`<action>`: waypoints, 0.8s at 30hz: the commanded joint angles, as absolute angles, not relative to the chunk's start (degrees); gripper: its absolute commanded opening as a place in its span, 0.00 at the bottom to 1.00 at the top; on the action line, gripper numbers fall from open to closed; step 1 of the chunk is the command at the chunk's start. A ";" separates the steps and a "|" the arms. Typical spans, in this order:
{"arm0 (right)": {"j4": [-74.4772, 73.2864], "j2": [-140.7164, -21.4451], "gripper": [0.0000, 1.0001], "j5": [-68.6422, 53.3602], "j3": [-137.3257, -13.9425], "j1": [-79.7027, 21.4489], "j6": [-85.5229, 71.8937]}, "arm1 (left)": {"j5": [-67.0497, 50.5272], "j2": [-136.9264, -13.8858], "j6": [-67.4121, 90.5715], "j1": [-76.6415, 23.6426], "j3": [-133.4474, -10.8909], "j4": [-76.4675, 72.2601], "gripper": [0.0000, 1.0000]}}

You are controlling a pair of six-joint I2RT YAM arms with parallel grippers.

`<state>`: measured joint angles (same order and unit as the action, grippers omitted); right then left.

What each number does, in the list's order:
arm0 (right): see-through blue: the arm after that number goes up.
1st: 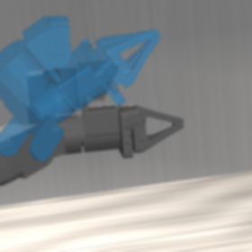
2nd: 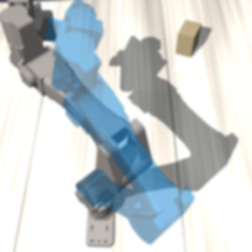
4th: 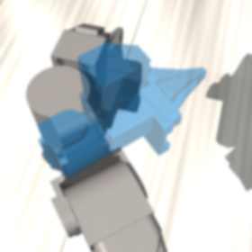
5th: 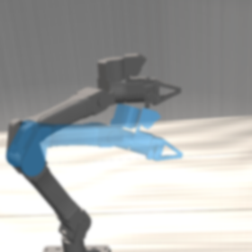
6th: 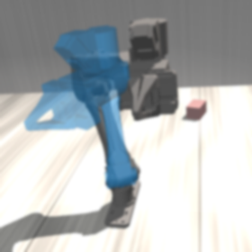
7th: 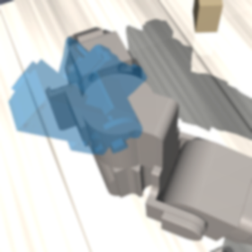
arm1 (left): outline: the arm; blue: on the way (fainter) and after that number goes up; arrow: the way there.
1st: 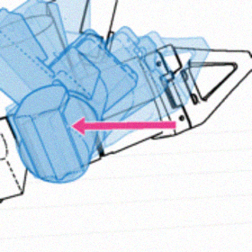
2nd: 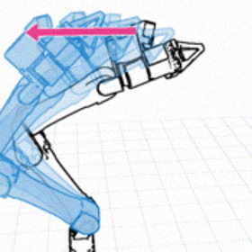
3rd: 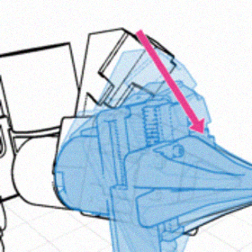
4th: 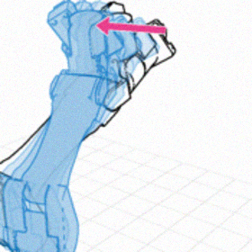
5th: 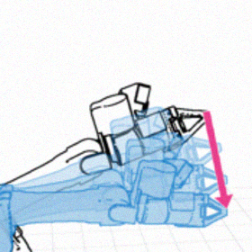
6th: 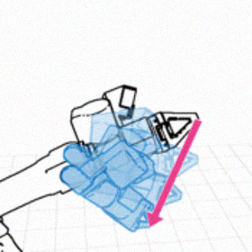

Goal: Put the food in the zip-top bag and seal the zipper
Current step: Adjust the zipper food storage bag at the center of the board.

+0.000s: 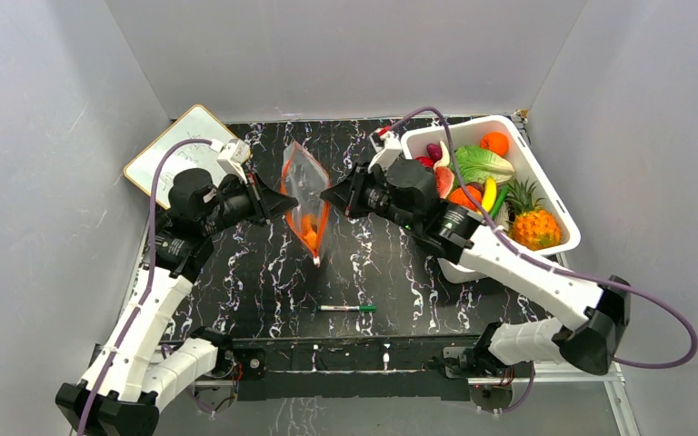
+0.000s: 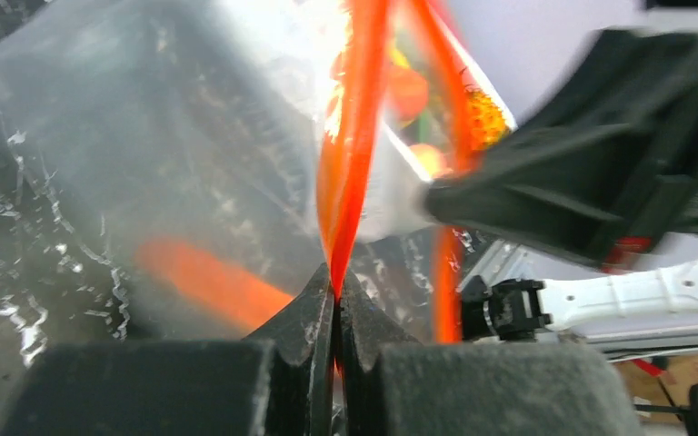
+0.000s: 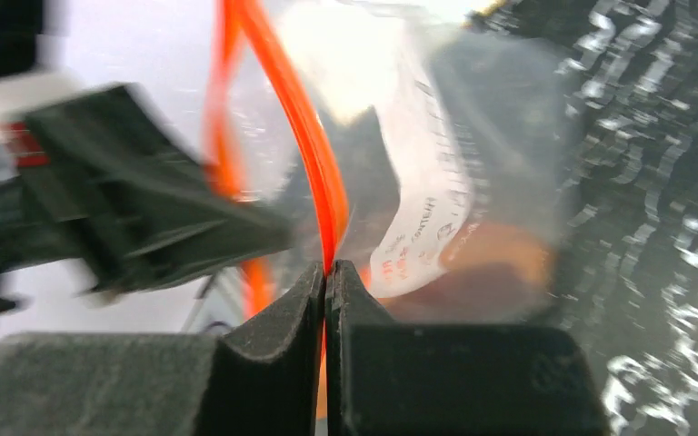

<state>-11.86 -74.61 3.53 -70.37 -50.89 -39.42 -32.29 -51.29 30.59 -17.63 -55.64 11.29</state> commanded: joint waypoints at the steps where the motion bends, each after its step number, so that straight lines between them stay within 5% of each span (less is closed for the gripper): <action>1: 0.98 -67.95 0.00 -4.41 -69.73 -51.06 -43.13 | -28.47 -51.81 25.13 -17.50 -57.10 15.47 0.00; 16: -2.59 -75.42 0.00 -5.32 -73.28 -51.06 -43.68 | -32.51 -51.42 27.66 -17.51 -57.25 11.03 0.00; 24: -0.13 -79.24 0.00 0.24 -69.90 -51.04 -40.92 | -29.48 -51.16 15.56 -17.52 -59.94 11.01 0.00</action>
